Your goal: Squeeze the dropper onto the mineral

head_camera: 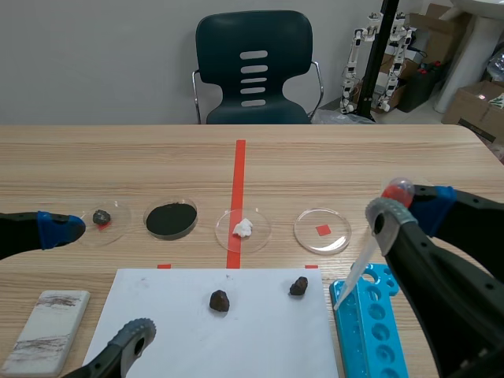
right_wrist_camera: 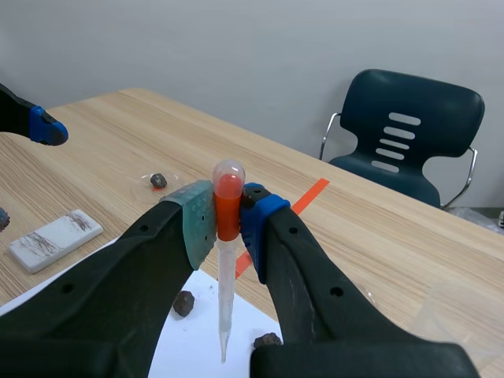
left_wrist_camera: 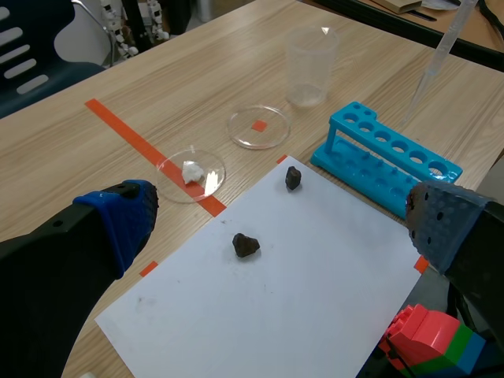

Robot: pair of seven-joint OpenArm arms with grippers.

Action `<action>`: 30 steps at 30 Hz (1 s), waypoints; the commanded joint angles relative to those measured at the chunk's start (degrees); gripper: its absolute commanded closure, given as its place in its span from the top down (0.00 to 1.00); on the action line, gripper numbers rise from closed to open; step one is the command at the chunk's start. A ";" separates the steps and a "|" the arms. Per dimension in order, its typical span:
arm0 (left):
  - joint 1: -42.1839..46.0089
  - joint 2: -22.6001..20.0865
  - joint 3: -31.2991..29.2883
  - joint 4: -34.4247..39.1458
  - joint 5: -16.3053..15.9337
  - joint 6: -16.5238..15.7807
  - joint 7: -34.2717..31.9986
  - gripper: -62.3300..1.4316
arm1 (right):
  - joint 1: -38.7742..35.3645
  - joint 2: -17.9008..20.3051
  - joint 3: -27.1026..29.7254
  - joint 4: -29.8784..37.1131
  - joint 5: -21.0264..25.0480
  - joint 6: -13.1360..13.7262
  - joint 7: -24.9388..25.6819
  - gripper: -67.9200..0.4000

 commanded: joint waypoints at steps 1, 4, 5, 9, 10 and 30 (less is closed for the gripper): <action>0.44 0.31 0.07 0.48 -0.63 0.07 -0.85 1.00 | 0.20 -0.13 0.11 0.96 0.66 -0.20 1.27 0.14; 0.44 0.31 0.07 0.48 -0.63 0.07 -0.85 1.00 | 0.20 -0.13 0.11 0.96 0.66 -0.20 1.27 0.14; 0.44 0.31 0.07 0.48 -0.63 0.07 -0.85 1.00 | 0.20 -0.13 0.11 0.96 0.66 -0.20 1.27 0.14; 0.44 0.31 0.07 0.48 -0.63 0.07 -0.85 1.00 | 0.22 -0.13 0.11 0.96 0.63 -0.20 1.27 0.14; 0.44 0.31 0.07 0.48 -0.63 0.07 -0.85 1.00 | 0.22 -0.13 0.11 0.96 0.63 -0.20 1.27 0.14; 0.44 0.31 0.07 0.48 -0.63 0.07 -0.85 1.00 | 1.99 -0.13 0.11 0.96 0.66 -1.07 -0.92 0.14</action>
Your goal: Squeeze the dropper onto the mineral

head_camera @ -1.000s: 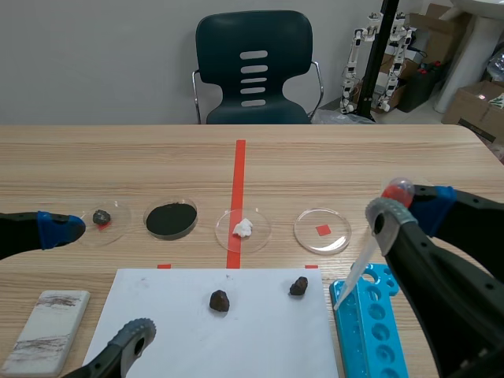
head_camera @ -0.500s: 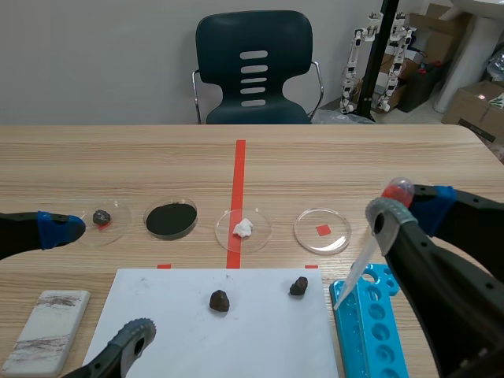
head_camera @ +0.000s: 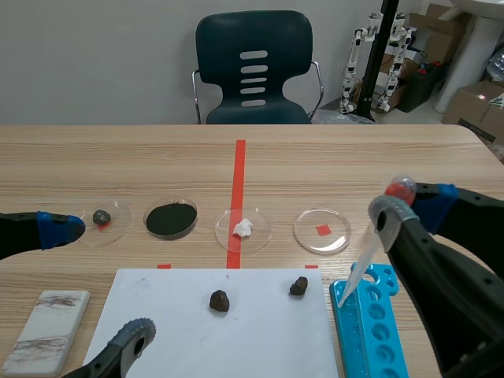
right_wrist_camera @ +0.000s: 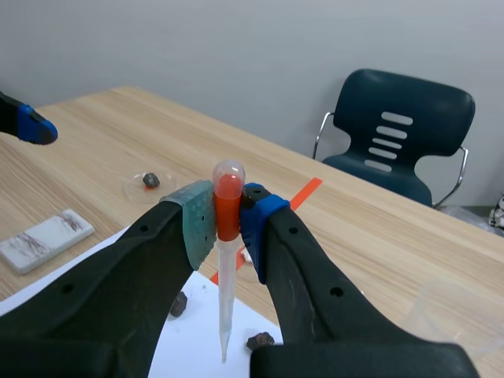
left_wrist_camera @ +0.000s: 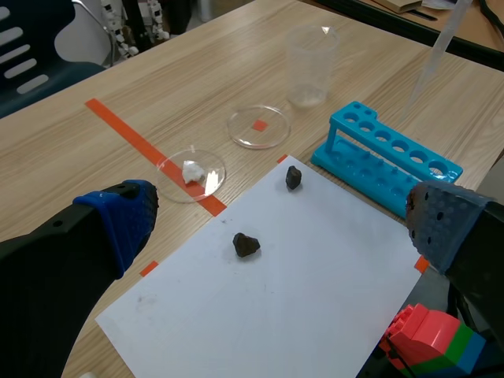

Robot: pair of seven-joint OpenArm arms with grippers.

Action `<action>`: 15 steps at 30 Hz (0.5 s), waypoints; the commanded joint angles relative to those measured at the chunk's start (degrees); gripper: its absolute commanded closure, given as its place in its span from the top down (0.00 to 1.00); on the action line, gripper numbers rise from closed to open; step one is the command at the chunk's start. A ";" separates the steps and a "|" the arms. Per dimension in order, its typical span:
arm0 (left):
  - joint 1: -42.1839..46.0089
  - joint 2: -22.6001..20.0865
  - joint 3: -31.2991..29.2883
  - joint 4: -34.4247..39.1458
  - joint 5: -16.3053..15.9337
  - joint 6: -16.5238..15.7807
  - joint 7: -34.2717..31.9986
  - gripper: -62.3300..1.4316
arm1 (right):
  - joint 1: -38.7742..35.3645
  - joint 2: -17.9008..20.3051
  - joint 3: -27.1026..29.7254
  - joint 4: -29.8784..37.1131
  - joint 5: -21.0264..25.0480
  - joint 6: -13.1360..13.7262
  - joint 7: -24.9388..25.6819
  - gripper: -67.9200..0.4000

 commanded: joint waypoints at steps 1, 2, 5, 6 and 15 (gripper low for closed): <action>0.44 0.31 0.07 0.48 -0.63 0.07 -0.87 1.00 | 2.27 -0.13 0.13 0.96 0.68 0.02 -0.72 0.14; 0.44 0.31 0.07 0.48 -0.63 0.07 -0.83 1.00 | 3.06 -0.13 0.13 0.96 0.81 0.02 -1.33 0.14; 0.44 0.31 0.07 0.48 -0.63 0.07 -0.85 1.00 | 7.06 -0.13 0.13 0.94 0.87 0.02 -4.81 0.14; 0.44 0.31 0.07 0.48 -0.63 0.07 -0.85 1.00 | 8.68 -0.13 0.13 0.87 0.87 0.02 -6.29 0.14; 0.44 0.31 0.07 0.48 -0.63 0.07 -0.85 1.00 | 25.40 -0.13 -0.76 -4.83 1.09 4.81 -12.17 0.14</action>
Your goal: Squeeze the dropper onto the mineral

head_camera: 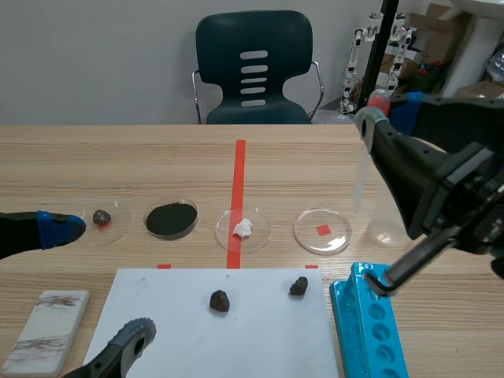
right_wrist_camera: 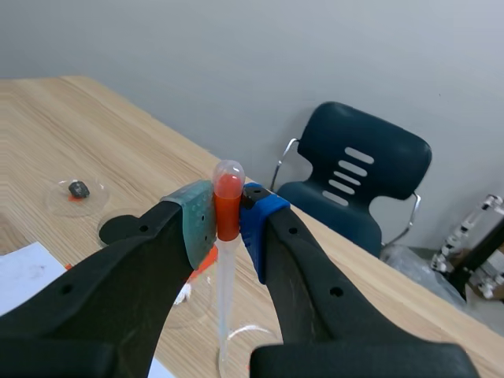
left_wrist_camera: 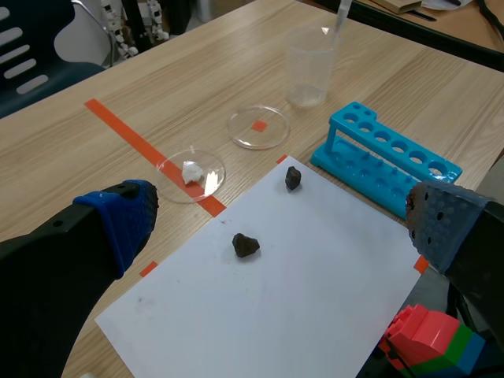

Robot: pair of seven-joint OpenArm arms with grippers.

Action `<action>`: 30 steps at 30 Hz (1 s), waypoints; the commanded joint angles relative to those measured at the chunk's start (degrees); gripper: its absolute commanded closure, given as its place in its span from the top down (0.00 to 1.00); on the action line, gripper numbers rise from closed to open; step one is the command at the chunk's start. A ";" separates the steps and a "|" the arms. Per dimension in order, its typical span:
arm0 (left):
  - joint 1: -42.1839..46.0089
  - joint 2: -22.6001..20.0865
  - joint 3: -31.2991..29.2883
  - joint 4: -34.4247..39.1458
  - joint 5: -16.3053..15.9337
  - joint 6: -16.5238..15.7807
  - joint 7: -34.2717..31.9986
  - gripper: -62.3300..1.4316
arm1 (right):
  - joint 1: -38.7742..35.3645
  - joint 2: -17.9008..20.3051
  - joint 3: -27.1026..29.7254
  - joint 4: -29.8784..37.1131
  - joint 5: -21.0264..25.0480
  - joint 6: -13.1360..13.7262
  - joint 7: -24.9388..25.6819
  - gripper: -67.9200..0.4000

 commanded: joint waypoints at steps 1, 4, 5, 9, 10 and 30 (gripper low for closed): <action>0.44 0.28 0.07 0.50 -0.66 0.07 -0.85 1.00 | 3.06 -0.13 -1.09 -1.90 0.92 1.29 0.81 0.14; 0.44 0.28 0.07 0.50 -0.66 0.07 -0.85 1.00 | 8.83 -0.15 -3.65 -6.19 1.66 1.66 0.87 0.14; 0.44 0.28 0.07 0.50 -0.66 0.07 -0.85 1.00 | 11.82 -0.15 -5.22 -8.37 1.81 1.64 0.85 0.14; 0.44 0.28 0.07 0.50 -0.66 0.07 -0.85 1.00 | 19.32 -0.15 -9.16 -13.27 1.81 1.66 0.63 0.14; 0.44 0.28 0.07 0.50 -0.66 0.07 -0.85 1.00 | 21.27 -0.15 -10.36 -14.60 1.90 1.66 0.66 0.14; 0.44 0.28 0.07 0.50 -0.66 0.07 -0.85 1.00 | 45.16 -12.59 -23.10 -42.71 1.70 0.46 -2.91 0.14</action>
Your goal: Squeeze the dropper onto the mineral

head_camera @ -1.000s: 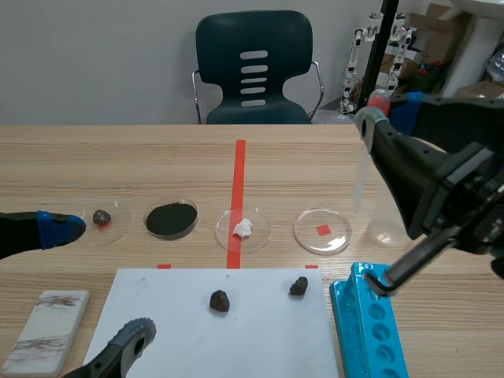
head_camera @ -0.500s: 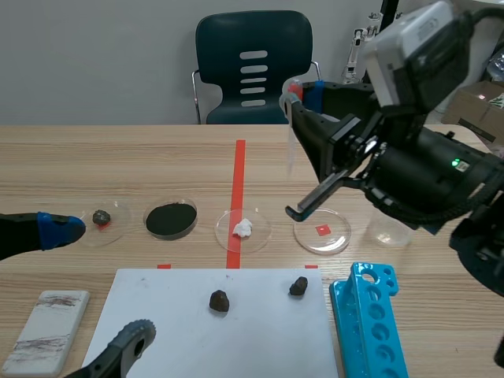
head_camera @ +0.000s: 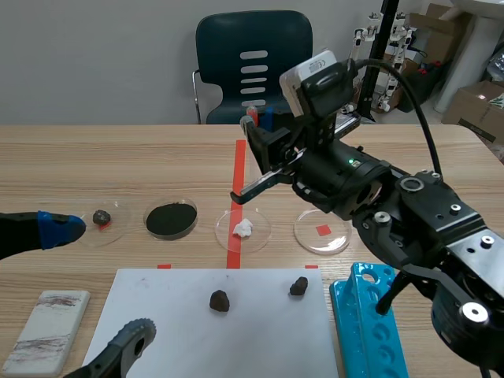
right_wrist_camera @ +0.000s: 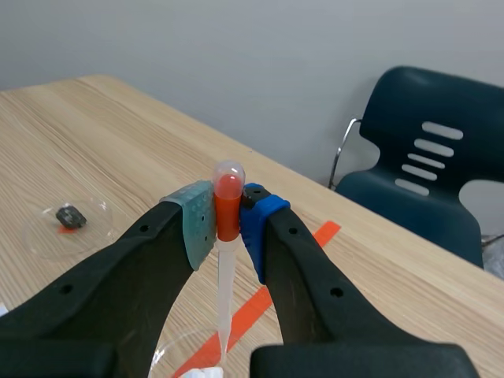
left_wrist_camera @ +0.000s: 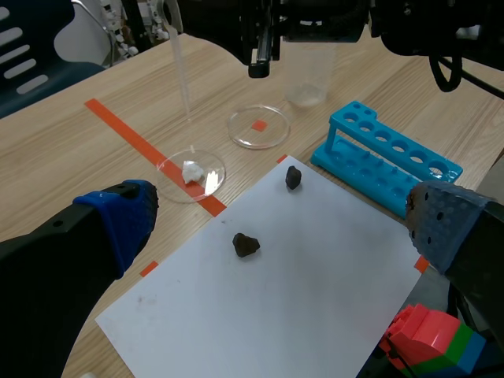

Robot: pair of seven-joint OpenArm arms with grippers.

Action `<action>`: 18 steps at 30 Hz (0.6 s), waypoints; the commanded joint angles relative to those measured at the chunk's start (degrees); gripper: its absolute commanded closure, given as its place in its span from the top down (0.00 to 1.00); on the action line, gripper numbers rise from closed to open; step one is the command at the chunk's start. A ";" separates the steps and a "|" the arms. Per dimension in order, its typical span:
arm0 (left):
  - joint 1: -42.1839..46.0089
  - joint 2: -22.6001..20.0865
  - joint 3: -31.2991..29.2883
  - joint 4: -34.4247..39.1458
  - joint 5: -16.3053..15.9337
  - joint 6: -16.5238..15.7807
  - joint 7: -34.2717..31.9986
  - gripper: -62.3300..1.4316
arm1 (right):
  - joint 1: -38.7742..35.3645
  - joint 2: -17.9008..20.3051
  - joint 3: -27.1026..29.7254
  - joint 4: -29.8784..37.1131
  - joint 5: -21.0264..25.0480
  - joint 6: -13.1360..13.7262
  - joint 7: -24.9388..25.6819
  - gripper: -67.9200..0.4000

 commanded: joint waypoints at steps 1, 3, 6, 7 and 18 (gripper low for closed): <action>0.44 0.28 0.07 0.50 -0.76 0.04 -0.85 1.00 | 1.57 -0.24 -0.63 0.26 0.63 0.02 1.07 0.14; 0.44 0.28 0.07 0.50 -0.76 0.04 -0.85 1.00 | 2.40 -0.70 -1.22 -1.31 0.61 -0.09 1.05 0.14; 0.44 0.28 0.07 0.50 -0.76 0.04 -0.85 1.00 | 3.32 -1.16 -1.90 -3.17 0.20 -0.22 1.33 0.14; 0.44 0.28 0.07 0.50 -0.76 0.04 -0.85 1.00 | 3.52 -1.22 -2.12 -3.76 0.09 -0.22 1.53 0.14; 0.44 0.28 0.07 0.50 -0.76 0.04 -0.85 1.00 | 4.61 -2.58 -3.13 -9.90 -1.55 -1.09 7.13 0.14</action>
